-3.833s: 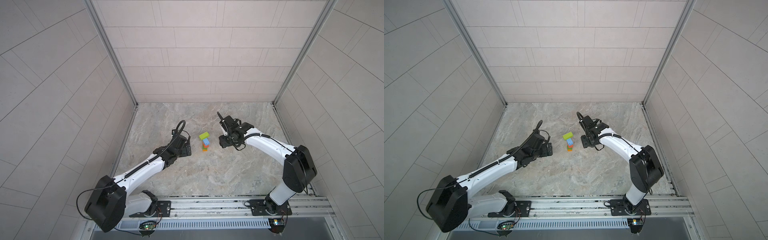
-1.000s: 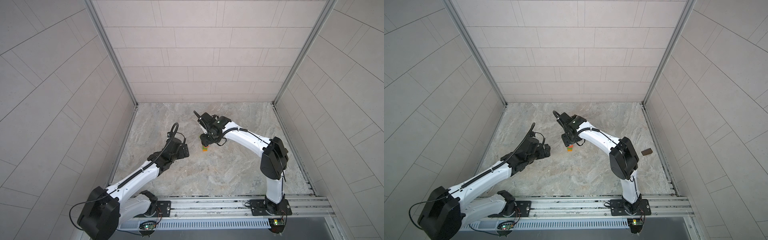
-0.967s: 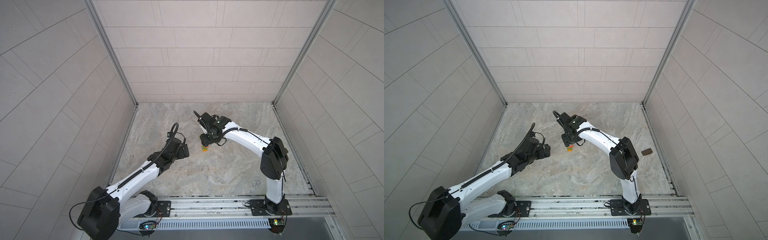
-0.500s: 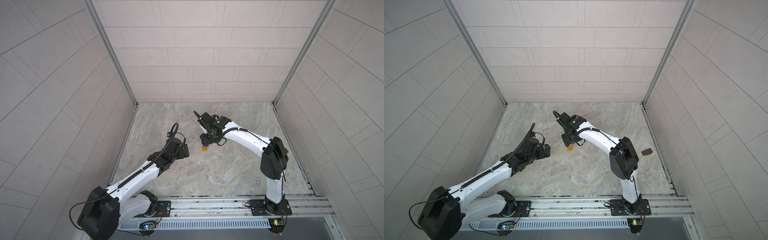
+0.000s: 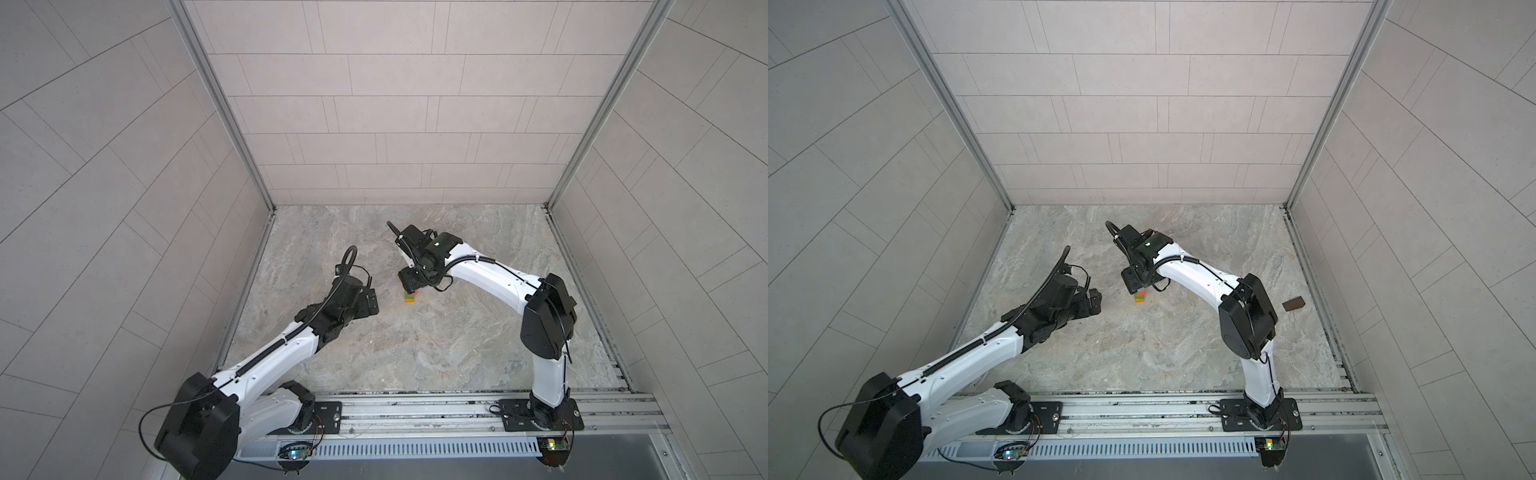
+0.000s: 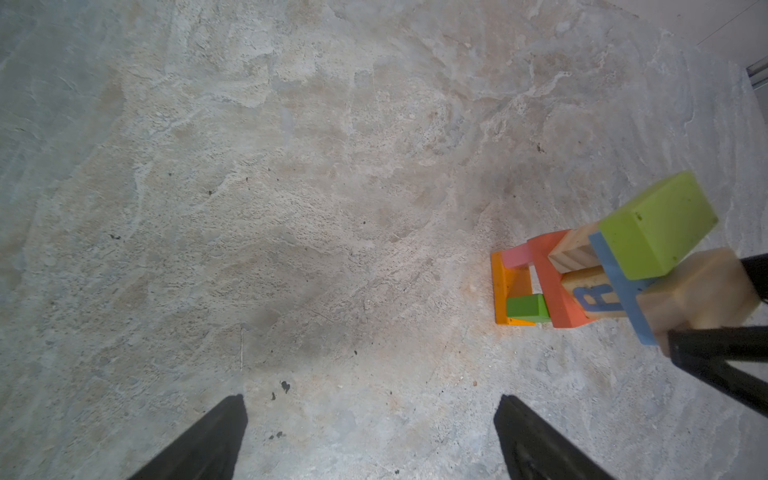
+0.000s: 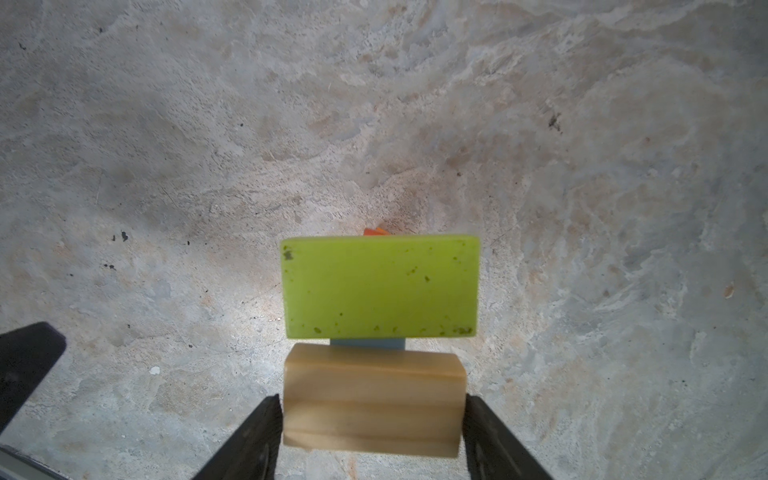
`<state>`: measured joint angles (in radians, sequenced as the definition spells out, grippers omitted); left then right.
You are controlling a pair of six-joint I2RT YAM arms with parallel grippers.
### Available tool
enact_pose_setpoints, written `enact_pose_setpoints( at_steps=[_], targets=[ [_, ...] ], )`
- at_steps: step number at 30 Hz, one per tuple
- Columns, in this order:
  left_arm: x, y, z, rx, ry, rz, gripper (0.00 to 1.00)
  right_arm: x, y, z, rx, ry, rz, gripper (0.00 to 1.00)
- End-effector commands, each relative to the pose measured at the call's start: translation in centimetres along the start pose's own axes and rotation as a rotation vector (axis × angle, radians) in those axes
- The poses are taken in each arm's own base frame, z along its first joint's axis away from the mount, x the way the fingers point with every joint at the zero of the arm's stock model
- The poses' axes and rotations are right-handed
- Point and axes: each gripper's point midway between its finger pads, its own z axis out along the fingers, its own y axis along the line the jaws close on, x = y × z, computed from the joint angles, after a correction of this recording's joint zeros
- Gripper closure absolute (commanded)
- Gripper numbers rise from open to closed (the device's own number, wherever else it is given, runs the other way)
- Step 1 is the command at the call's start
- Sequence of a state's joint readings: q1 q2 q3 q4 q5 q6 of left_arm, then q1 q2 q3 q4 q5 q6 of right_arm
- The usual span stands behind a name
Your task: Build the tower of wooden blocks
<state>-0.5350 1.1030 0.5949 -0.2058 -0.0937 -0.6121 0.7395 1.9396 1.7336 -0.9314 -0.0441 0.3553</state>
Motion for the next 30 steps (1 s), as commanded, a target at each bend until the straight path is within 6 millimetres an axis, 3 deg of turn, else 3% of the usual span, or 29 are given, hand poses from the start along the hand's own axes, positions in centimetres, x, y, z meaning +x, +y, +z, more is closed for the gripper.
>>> enact_pose_setpoints(
  at_steps=[1,8,19,25,30],
  targets=[
    [-0.1,0.0,0.0,0.008,-0.012,0.001,0.0,0.1,0.0,0.1,0.009,0.005,-0.014,0.29],
    [-0.3,0.1,-0.4,0.01,-0.023,0.007,0.0,-0.3,-0.1,-1.0,0.009,-0.029,-0.012,0.26],
    [-1.9,0.0,-2.6,0.009,-0.069,0.001,0.0,0.2,-1.2,-6.2,-0.013,-0.158,0.004,0.2],
    [-3.4,-1.7,-4.0,0.027,-0.066,0.028,0.0,1.4,-5.5,-9.1,0.047,-0.252,0.116,0.2],
    [-5.7,-6.0,-4.5,0.036,-0.071,0.132,0.0,3.2,-12.1,-10.0,0.054,-0.34,0.343,0.2]
  ],
)
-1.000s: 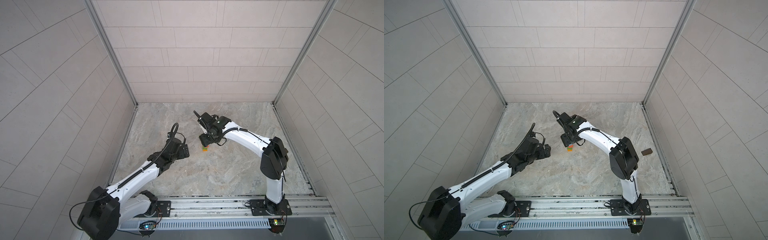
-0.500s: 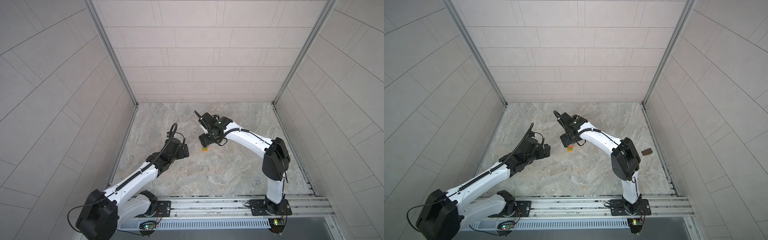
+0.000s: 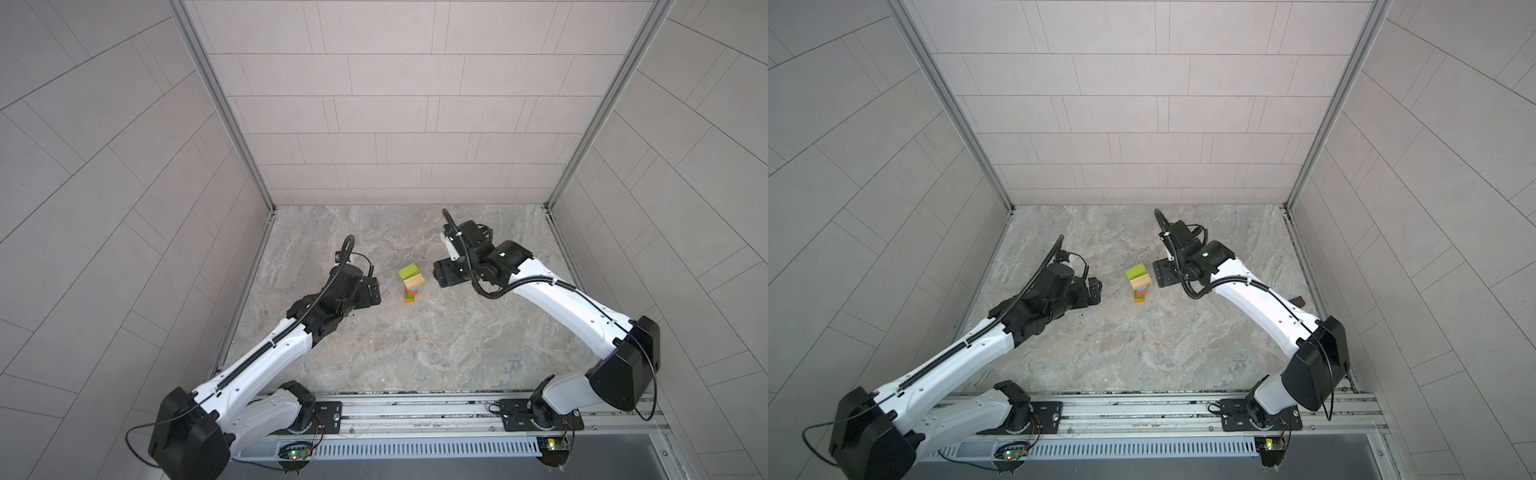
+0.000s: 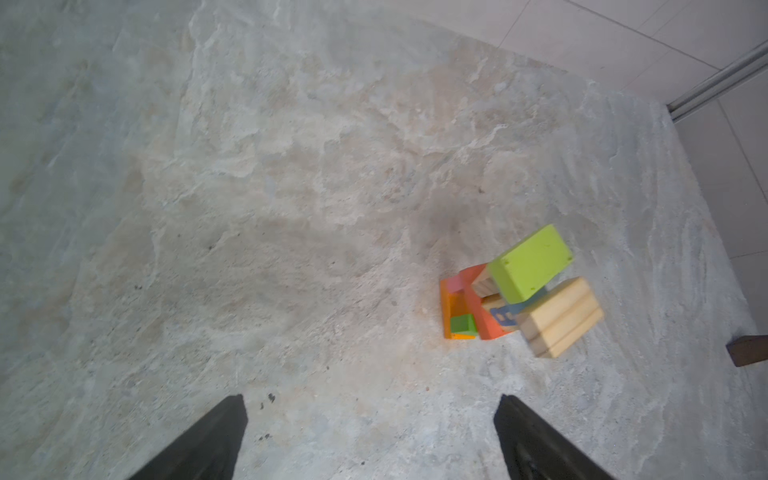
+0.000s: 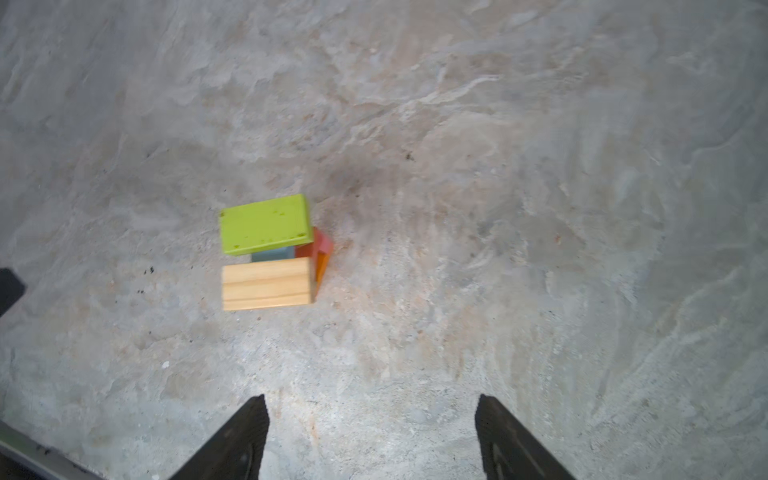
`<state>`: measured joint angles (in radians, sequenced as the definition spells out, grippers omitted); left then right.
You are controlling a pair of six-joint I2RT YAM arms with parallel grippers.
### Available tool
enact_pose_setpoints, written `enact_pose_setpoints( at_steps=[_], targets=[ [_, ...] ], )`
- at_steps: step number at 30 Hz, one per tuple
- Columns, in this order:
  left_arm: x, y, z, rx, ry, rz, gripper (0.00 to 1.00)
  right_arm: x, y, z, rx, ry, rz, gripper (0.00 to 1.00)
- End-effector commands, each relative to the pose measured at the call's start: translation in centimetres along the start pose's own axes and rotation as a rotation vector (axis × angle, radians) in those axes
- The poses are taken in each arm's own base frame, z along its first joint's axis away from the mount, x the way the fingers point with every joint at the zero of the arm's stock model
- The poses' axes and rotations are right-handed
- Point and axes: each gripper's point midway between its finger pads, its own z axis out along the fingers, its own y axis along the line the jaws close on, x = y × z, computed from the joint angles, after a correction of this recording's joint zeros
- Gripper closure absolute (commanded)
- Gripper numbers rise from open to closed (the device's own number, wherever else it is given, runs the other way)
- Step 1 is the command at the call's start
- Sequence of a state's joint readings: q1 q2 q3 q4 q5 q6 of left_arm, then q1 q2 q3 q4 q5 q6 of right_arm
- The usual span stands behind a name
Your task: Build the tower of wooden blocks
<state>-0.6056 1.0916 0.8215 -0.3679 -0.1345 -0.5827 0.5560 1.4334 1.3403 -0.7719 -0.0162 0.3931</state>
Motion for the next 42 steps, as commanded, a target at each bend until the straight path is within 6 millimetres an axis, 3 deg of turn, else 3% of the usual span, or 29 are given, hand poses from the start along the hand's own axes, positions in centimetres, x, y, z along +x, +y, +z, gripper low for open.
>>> enact_pose_setpoints(
  at_steps=[1,6,12,18,23,29,36,42],
  targets=[
    [-1.5,-2.7,-0.2,-0.011,-0.004,0.094,0.0,-0.6,-4.7,-0.5,0.04,-0.085,0.168,0.2],
    [-3.2,-8.1,1.6,0.033,0.01,0.166,0.0,0.6,-14.3,-0.5,0.164,-0.126,0.406,0.2],
    [-5.0,-13.4,4.2,0.078,0.014,0.211,0.0,4.7,-24.2,-0.8,0.37,-0.102,0.705,0.2],
    [-6.8,-17.0,6.2,0.111,0.014,0.234,0.0,7.0,-30.1,-1.3,0.528,-0.097,0.866,0.2],
    [-8.0,-18.8,7.5,0.109,0.024,0.284,0.0,9.5,-33.4,-1.0,0.612,-0.072,1.011,0.21],
    [-8.1,-19.7,9.0,0.113,0.046,0.305,0.0,12.7,-35.5,1.2,0.659,0.025,1.098,0.27],
    [-7.7,-20.4,10.1,0.132,0.063,0.307,0.0,15.7,-36.7,3.4,0.641,0.111,1.155,0.32],
    [-6.8,-20.4,11.3,0.12,0.093,0.313,0.0,16.5,-37.3,3.6,0.646,0.103,1.184,0.29]
  ],
)
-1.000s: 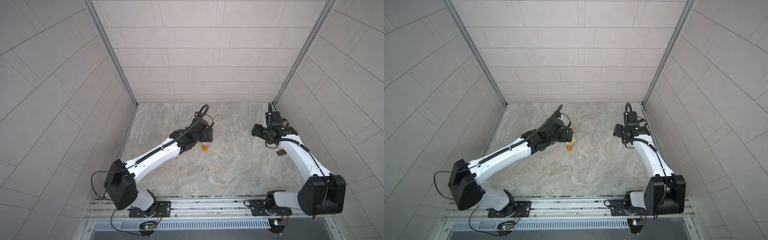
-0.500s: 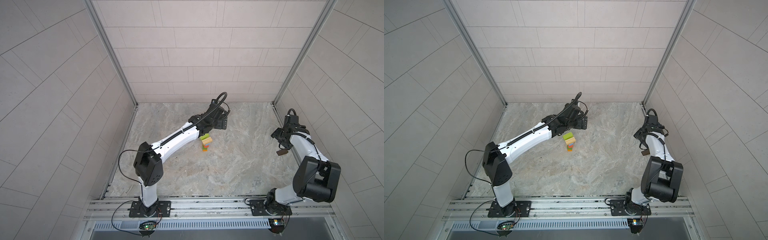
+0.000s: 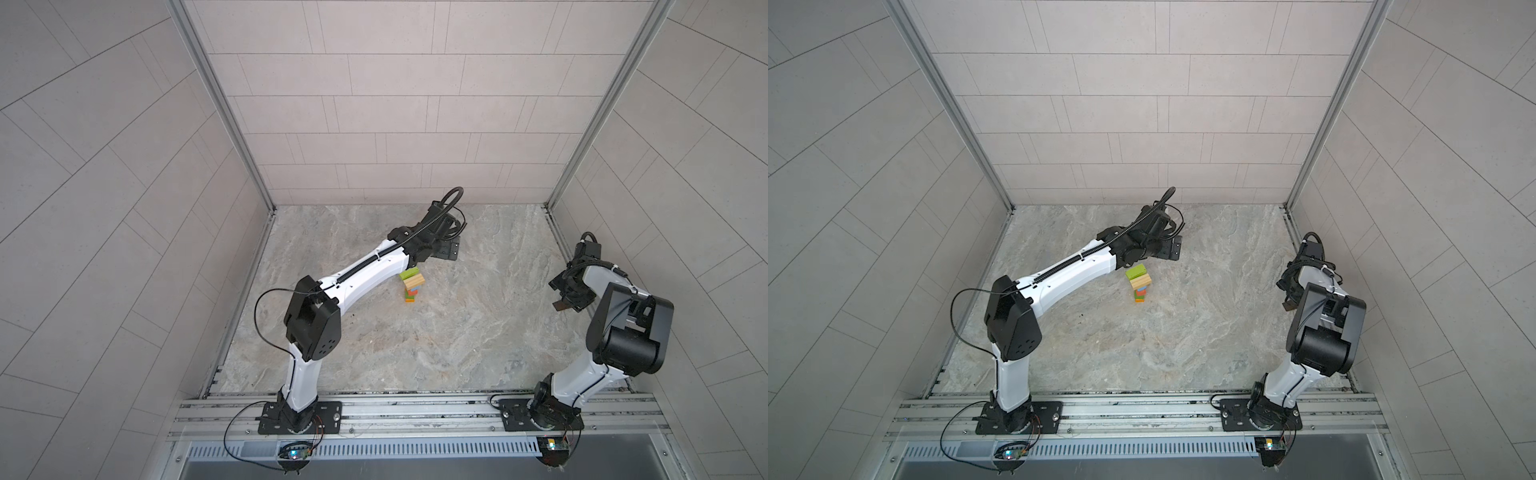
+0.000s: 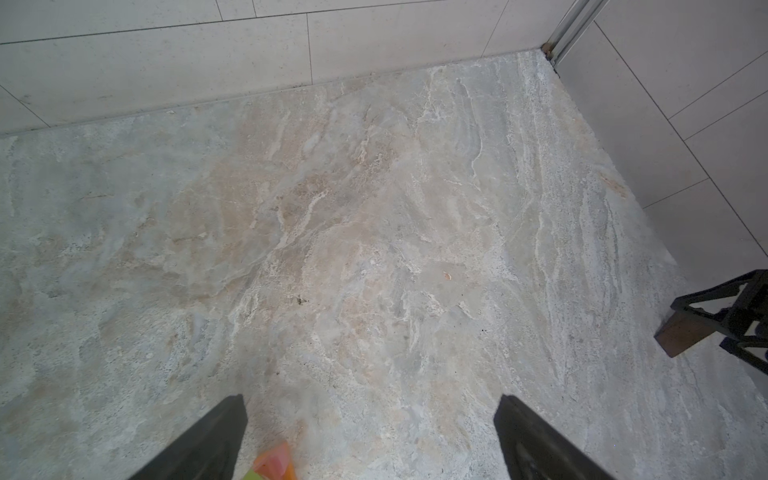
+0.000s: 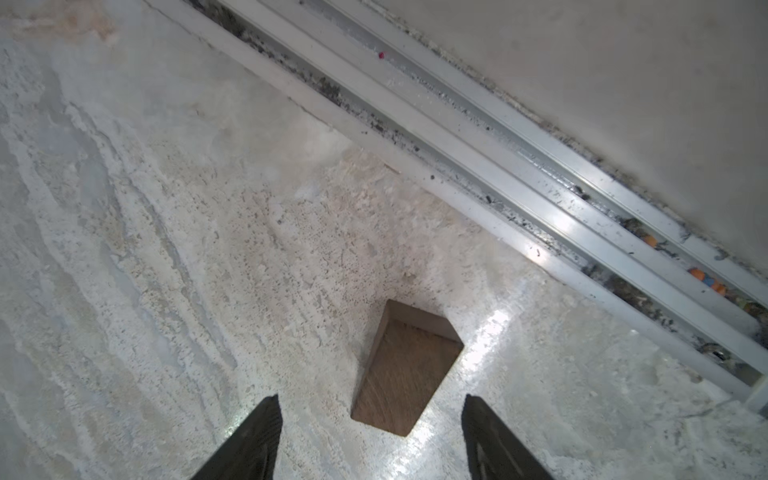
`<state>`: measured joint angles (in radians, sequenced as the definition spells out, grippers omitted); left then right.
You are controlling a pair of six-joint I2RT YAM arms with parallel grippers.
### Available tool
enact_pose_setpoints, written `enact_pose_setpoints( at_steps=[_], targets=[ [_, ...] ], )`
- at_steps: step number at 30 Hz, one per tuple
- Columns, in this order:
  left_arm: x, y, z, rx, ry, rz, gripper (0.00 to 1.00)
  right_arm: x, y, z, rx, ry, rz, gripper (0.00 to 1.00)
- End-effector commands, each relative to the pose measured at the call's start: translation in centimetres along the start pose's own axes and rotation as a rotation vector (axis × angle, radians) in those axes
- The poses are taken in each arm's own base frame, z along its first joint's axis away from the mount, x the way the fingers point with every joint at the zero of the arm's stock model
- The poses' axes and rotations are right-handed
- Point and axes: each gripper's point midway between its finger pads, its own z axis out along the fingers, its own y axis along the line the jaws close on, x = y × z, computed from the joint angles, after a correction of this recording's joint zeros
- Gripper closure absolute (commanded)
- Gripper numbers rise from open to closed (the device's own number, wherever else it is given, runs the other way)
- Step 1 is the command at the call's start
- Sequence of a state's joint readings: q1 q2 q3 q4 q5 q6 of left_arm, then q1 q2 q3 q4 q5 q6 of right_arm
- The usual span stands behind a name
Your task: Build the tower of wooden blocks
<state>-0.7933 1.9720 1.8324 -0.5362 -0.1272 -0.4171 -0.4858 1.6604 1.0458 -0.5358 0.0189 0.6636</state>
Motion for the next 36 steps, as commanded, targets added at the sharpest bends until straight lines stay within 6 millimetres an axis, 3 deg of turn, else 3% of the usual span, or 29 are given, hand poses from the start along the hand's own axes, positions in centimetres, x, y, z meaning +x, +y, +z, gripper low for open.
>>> enact_pose_setpoints(
  at_steps=[1,10,15,19,29,36],
  targets=[
    [0.2,-0.2,0.4,-0.001,0.019,0.014,0.0,0.0,-0.4,0.6,0.007,0.006,0.037,0.29],
    [0.6,-0.3,1.0,0.0,0.032,0.019,0.0,0.8,-2.0,2.4,0.017,0.043,0.109,0.29],
    [0.9,-0.2,1.3,-0.002,0.039,0.017,0.0,0.9,-1.9,3.0,0.01,0.056,0.117,0.31],
    [1.0,0.0,1.4,-0.007,0.043,0.016,0.0,1.3,-1.9,3.8,0.005,0.082,0.125,0.39],
    [1.3,0.6,1.0,-0.033,0.05,0.016,0.0,2.0,-0.6,4.6,-0.056,0.105,0.103,0.74],
    [1.4,1.7,-0.8,-0.064,0.027,0.007,0.0,2.7,2.5,2.9,-0.093,0.097,-0.025,0.8]
  ],
)
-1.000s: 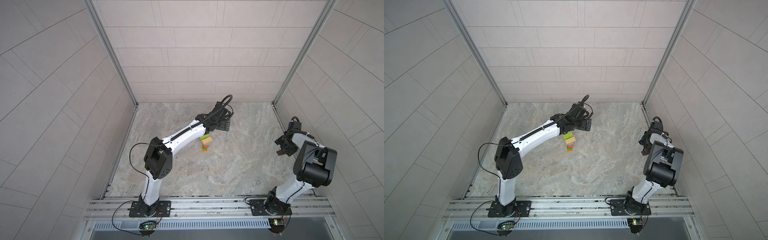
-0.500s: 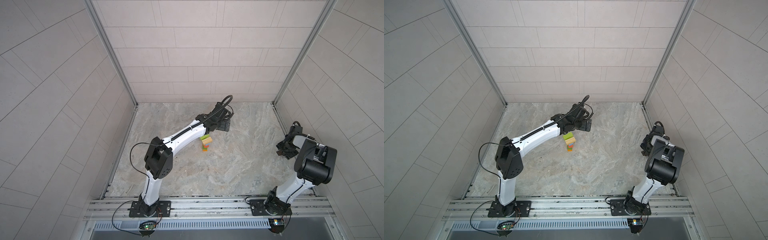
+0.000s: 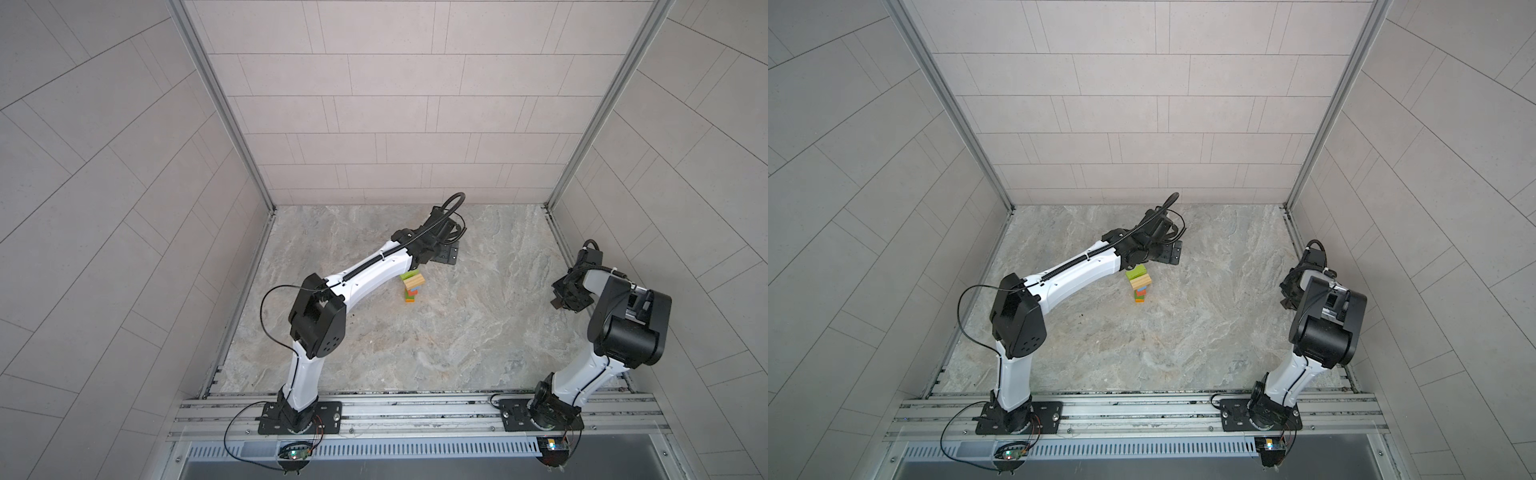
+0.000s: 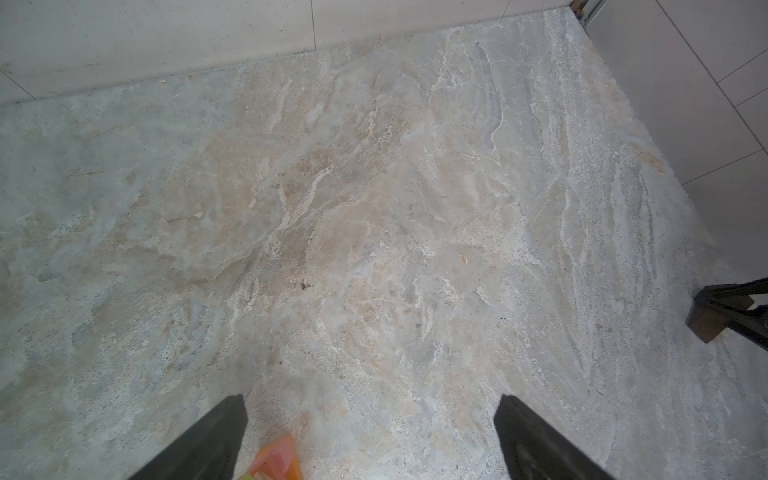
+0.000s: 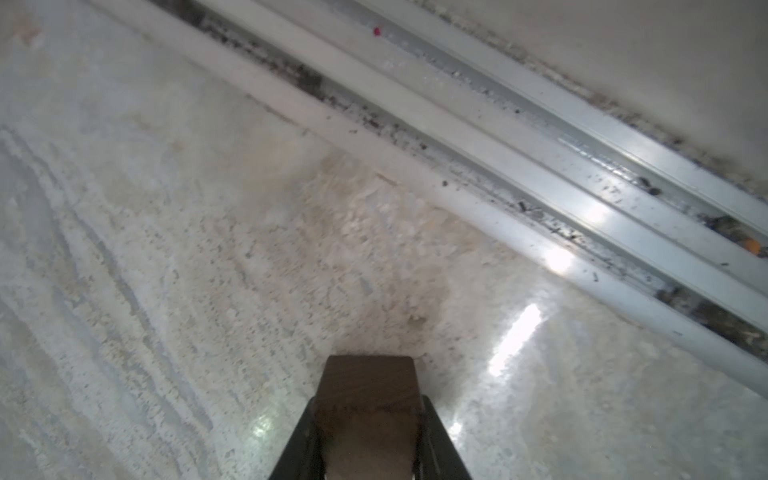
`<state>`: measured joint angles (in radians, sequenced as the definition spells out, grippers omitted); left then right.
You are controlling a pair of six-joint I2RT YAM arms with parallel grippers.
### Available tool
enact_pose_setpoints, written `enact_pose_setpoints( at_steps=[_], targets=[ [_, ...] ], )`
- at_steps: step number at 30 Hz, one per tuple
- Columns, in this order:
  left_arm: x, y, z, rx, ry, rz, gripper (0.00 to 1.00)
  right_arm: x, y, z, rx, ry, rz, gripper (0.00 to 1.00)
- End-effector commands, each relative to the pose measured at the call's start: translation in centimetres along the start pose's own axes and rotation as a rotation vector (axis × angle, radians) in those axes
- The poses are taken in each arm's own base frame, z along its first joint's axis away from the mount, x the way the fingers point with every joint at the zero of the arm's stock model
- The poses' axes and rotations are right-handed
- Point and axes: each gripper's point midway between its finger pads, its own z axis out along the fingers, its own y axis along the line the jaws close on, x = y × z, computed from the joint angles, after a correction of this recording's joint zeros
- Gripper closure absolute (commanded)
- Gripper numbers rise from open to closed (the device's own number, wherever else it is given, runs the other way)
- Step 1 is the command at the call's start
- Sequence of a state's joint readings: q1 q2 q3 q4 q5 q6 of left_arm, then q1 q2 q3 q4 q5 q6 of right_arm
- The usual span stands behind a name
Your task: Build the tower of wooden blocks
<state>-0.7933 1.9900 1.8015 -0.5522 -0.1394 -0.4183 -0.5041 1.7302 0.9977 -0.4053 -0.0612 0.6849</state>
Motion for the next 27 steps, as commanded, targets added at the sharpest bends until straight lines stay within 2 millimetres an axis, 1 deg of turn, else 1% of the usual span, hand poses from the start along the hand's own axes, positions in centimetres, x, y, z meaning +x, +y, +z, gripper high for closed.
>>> enact_pose_setpoints(
  at_steps=[1,4,8,11,14,19,23,27],
  targets=[
    [-0.4,1.3,-2.4,-0.031,-0.029,-0.01,0.0,2.2,2.4,-0.4,-0.036,0.063,-0.095,0.8],
    [0.0,2.5,-3.5,-0.04,-0.032,-0.036,0.0,2.8,5.3,-2.3,-0.081,0.059,-0.206,0.82],
    [0.6,4.7,-5.5,-0.063,-0.038,-0.074,0.0,4.6,9.6,-5.4,-0.149,0.046,-0.378,0.83],
    [1.3,6.5,-7.3,-0.098,-0.045,-0.09,0.0,6.5,12.5,-7.6,-0.215,0.042,-0.489,0.82],
    [2.4,8.1,-8.9,-0.127,-0.053,-0.095,0.0,9.2,15.4,-9.8,-0.305,0.075,-0.61,0.82],
    [4.6,11.2,-11.7,-0.199,-0.06,-0.126,0.0,12.8,18.6,-13.6,-0.37,0.118,-0.779,0.82],
    [6.4,13.5,-13.5,-0.236,-0.065,-0.188,0.0,16.4,21.1,-17.0,-0.409,0.123,-0.96,0.82],
    [7.9,15.2,-14.9,-0.24,-0.072,-0.236,0.0,19.3,22.7,-19.8,-0.417,0.129,-1.105,0.82]
  ],
)
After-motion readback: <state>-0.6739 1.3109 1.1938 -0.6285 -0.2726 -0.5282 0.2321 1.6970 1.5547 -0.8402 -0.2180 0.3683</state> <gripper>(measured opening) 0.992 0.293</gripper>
